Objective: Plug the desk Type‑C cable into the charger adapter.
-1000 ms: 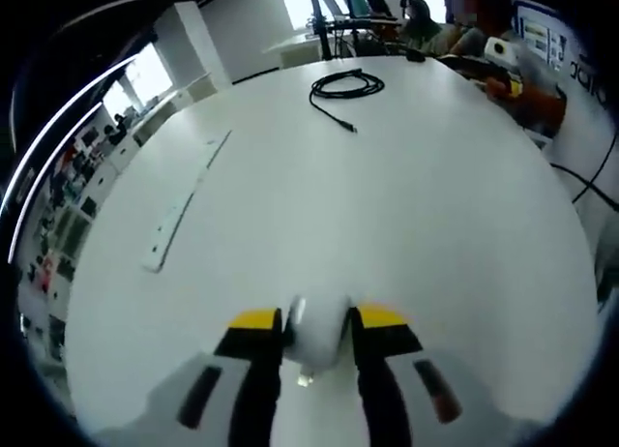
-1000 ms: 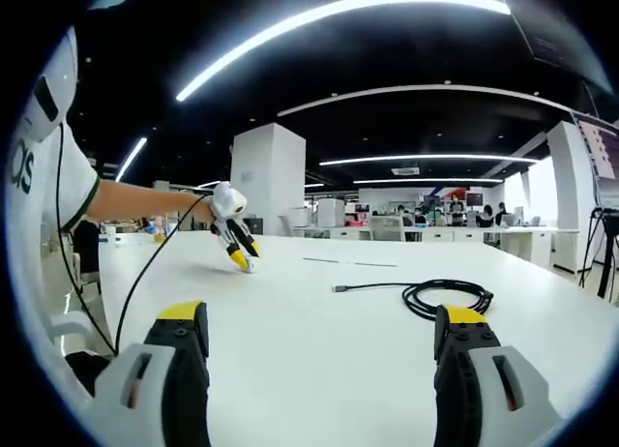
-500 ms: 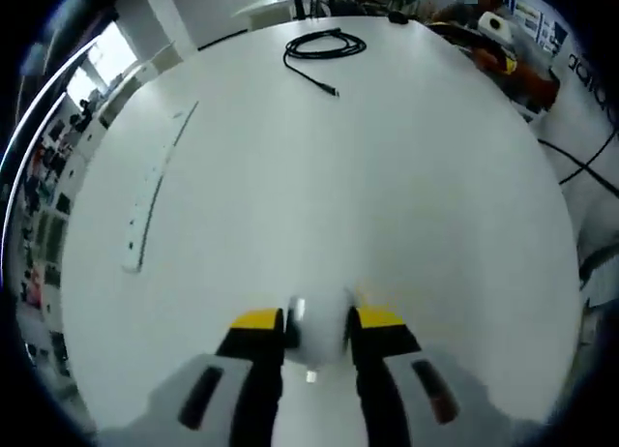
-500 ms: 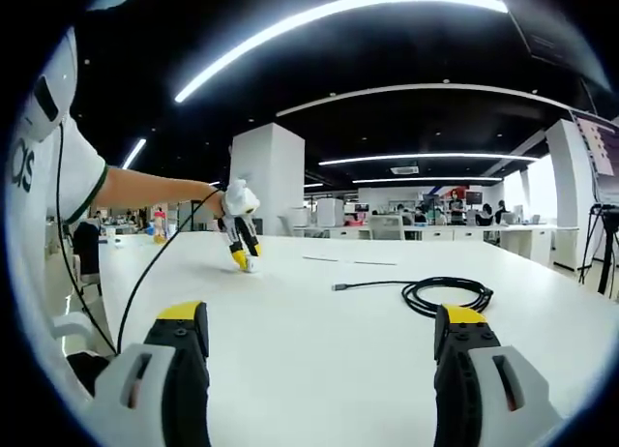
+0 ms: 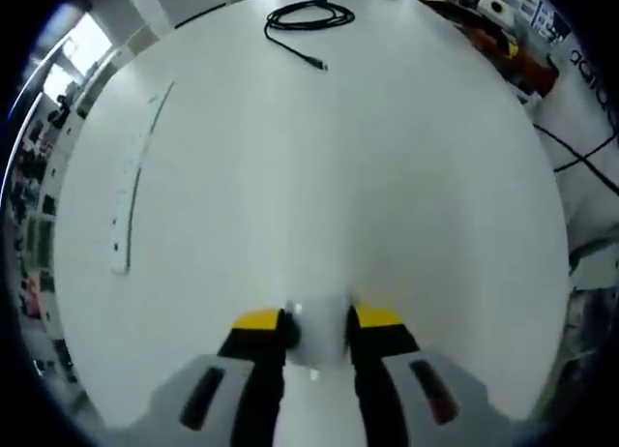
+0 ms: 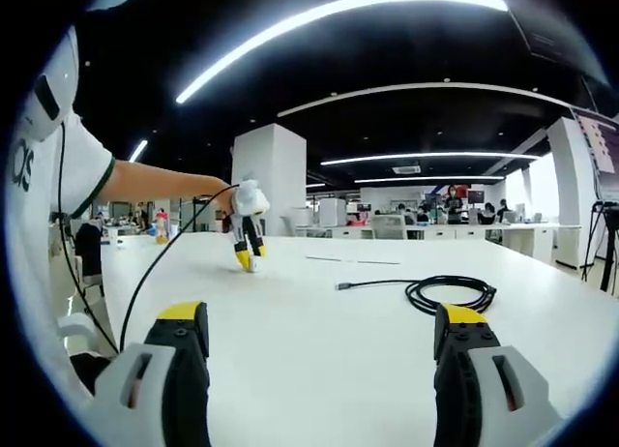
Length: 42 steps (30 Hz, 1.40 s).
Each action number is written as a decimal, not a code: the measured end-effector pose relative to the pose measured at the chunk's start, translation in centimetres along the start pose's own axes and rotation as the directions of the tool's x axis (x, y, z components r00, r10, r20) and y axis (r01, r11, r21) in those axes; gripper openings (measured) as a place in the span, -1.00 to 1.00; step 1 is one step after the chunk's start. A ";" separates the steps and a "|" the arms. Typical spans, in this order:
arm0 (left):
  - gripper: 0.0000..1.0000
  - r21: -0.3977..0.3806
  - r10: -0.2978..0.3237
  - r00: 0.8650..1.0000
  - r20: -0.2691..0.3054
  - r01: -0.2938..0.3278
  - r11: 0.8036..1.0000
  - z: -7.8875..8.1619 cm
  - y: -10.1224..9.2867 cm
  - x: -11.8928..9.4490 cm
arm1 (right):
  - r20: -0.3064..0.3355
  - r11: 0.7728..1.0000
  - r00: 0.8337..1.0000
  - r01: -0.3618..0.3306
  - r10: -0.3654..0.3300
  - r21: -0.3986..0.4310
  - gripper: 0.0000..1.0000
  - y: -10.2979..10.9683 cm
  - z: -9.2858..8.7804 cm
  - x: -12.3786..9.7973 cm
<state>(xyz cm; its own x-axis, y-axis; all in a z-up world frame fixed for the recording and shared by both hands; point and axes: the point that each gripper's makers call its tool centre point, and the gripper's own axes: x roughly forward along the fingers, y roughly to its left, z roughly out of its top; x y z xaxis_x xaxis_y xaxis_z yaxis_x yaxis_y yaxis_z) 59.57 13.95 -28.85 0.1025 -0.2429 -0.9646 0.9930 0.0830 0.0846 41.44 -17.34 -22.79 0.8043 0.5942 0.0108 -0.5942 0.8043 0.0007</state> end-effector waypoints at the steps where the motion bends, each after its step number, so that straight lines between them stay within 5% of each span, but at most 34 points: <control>1: -0.52 0.001 -0.001 1.000 -0.005 0.001 1.000 0.1 -0.2 0.0 | 0.001 1.000 1.000 0.000 0.000 0.002 0.97 0.0 0.0 0.0; 8: -0.52 0.001 -0.034 0.997 -0.075 0.034 0.999 -0.3 -0.1 0.1 | 0.002 1.000 1.000 -0.003 0.003 0.006 0.96 0.1 -0.1 0.0; 31: -0.52 -0.001 -0.060 0.987 -0.147 0.061 0.998 -1.0 0.9 0.2 | 0.011 1.000 1.000 0.002 -0.002 0.006 0.97 -0.3 0.1 -0.2; 42: -0.52 -0.013 -0.045 0.988 -0.147 0.044 0.999 0.0 -1.3 0.2 | 0.014 1.000 1.000 -0.009 0.009 0.010 0.97 -0.2 0.2 0.2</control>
<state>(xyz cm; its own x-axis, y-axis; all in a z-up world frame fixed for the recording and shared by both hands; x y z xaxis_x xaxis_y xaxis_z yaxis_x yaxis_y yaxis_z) 58.28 13.79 -29.12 0.0477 -0.1015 -0.9937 0.9956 0.0852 0.0391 41.73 -17.38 -22.57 0.7989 0.6010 0.0250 -0.6013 0.7989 0.0105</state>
